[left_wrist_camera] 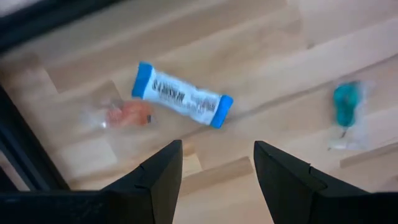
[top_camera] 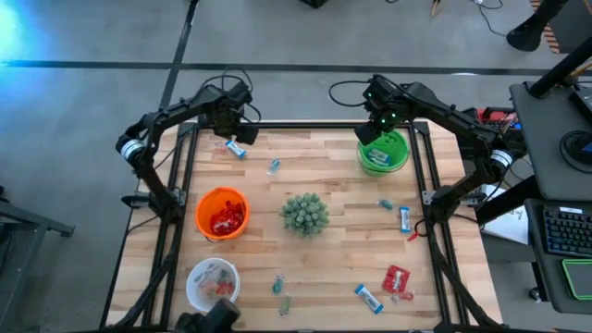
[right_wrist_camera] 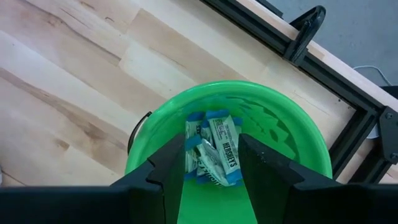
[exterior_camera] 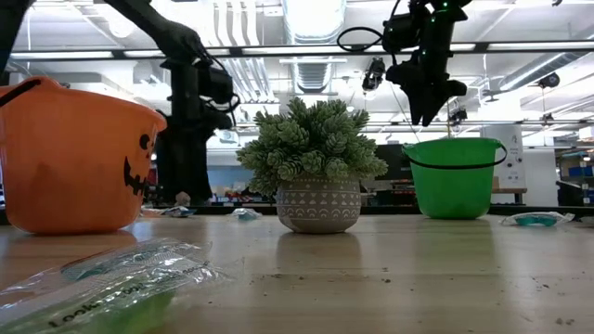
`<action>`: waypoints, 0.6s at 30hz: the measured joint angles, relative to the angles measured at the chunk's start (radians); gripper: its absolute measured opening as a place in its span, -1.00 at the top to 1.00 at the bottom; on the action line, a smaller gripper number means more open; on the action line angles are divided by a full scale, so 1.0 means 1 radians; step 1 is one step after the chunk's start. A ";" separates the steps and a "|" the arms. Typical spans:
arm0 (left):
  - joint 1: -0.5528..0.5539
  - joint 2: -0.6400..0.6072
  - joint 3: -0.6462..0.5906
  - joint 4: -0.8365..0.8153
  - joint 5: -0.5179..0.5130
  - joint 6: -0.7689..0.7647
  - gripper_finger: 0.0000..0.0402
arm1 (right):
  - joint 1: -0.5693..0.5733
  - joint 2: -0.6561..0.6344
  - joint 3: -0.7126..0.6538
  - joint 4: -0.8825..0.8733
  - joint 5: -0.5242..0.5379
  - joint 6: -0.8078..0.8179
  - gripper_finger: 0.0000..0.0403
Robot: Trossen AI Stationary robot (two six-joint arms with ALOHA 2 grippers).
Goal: Sort candy
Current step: Put the white chocolate into the green bucket
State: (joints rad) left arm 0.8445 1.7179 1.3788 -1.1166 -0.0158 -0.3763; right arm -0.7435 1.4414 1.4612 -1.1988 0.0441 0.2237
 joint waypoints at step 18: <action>-0.005 -0.021 0.001 -0.274 0.000 0.515 0.10 | 0.002 0.000 0.000 0.000 0.000 0.003 0.32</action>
State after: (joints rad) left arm 0.8394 1.6970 1.3800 -1.3906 -0.0154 0.1386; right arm -0.7415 1.4414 1.4612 -1.1992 0.0442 0.2266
